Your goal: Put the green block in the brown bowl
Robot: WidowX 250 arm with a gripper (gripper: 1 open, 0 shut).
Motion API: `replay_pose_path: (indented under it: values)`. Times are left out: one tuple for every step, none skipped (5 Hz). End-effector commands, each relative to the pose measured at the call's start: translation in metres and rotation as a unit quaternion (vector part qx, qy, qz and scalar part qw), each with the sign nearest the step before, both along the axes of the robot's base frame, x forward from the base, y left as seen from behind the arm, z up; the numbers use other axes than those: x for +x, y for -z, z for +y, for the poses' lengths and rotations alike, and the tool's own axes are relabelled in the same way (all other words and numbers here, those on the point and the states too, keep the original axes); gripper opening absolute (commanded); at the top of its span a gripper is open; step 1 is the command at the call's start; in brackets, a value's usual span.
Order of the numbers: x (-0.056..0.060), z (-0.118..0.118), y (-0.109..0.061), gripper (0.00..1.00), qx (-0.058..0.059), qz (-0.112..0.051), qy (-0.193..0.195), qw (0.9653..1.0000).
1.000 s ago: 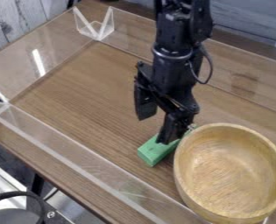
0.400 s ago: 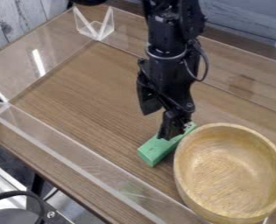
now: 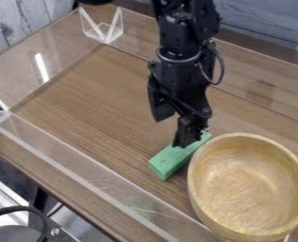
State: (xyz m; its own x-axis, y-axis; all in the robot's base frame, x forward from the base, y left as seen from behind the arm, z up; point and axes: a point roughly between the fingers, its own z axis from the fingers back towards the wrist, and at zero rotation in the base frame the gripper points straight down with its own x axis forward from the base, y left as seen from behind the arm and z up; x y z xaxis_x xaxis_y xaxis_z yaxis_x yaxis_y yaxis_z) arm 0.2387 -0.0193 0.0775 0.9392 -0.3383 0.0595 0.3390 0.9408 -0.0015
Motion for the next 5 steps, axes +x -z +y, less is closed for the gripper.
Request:
replay_pose_path:
  values:
    - [0.015,0.003,-0.008,1.0,-0.004,-0.02,-0.038,0.999]
    - [0.02,0.004,-0.002,1.0,0.003,-0.03,-0.055,0.9981]
    - [0.025,0.003,0.004,1.0,0.008,-0.037,-0.066,0.9971]
    - [0.028,0.003,0.009,1.0,0.014,-0.044,-0.077,0.996]
    - [0.027,0.003,0.019,1.0,0.012,-0.033,-0.08,0.9962]
